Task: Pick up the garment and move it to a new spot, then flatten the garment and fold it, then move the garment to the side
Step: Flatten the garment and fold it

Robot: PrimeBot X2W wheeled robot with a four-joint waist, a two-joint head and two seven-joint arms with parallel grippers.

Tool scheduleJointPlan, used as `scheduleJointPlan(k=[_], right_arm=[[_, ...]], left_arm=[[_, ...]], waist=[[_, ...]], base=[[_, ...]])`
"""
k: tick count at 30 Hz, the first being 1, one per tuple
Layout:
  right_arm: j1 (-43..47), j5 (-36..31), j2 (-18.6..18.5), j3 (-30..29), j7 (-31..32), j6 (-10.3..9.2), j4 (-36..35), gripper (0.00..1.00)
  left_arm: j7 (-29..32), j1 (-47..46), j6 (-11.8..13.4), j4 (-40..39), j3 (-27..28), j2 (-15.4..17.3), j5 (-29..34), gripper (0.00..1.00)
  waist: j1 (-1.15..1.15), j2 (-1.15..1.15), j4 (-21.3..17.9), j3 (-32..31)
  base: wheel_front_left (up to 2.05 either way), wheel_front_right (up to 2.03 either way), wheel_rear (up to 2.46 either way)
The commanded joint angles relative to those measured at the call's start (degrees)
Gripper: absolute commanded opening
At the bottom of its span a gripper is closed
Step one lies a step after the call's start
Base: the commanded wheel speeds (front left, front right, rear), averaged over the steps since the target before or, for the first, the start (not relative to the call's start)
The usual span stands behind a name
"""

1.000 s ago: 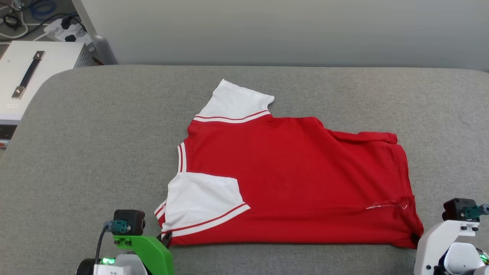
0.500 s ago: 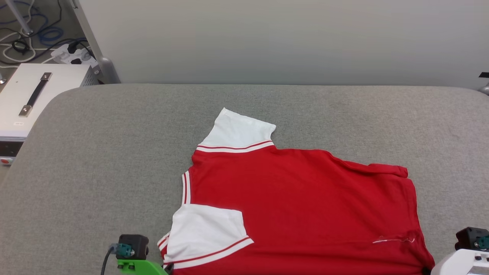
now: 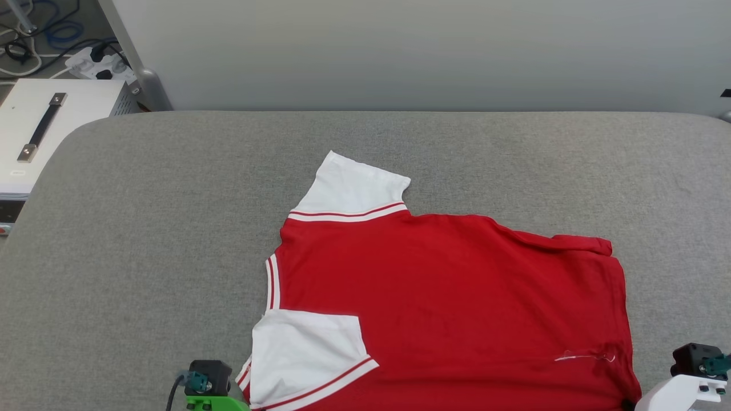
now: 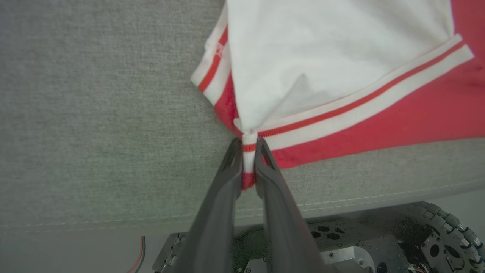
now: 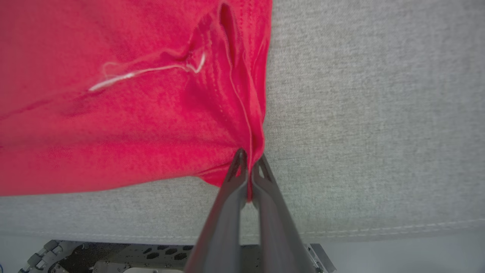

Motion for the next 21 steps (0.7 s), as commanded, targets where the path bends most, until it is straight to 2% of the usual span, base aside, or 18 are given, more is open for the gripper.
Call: scheduleJointPlan(k=[1, 2, 3, 12, 16, 21], right_arm=[[-0.89, -0.12, -0.50, 0.13, -0.85, -0.05, 0.70, 0.00], [-1.07, -0.02, -0.58, 0.19, -1.44, -0.05, 0.94, 0.15], [-1.29, 0.06, -0.68, 0.25, -2.18, -0.05, 1.28, 1.00], [-3.17, 0.23, -4.75, 4.03, -7.26, -0.05, -0.18, 1.00], [-3.70, 0.49, -5.60, 4.18, -11.04, -0.05, -3.70, 1.00], [-4.17, 0.66, -5.75, 4.92, -19.54, -0.05, -8.03, 1.00]], left_arm=[[-0.32, -0.91, -0.27, 0.94, -0.02, -0.30, 0.00, 1.00], [-0.74, -1.05, -0.26, 1.21, 0.05, -0.43, 0.13, 1.00], [-1.21, -1.20, -0.25, 1.55, 0.11, -0.57, 0.29, 1.00], [-7.28, -2.46, -0.87, 1.57, 1.79, -1.12, 1.53, 1.00], [-13.06, -4.07, -2.12, 0.20, 3.08, -1.76, 2.93, 1.00], [-22.04, -5.89, -3.36, -1.15, 4.38, -2.50, 6.01, 1.00]], waist=[[0.00, 0.00, -0.02, -0.06], [0.00, 0.00, -0.03, -0.12], [0.00, 0.00, -0.05, -0.26], [0.00, 0.00, -1.20, -3.71], [0.00, 0.00, -1.69, -4.78], [0.00, 0.00, -2.21, -5.65]], base=[[0.00, 0.00, 0.00], [0.00, 0.00, 0.00], [0.00, 0.00, 0.00], [0.00, 0.00, 0.00], [0.00, 0.00, 0.00], [0.00, 0.00, 0.00]])
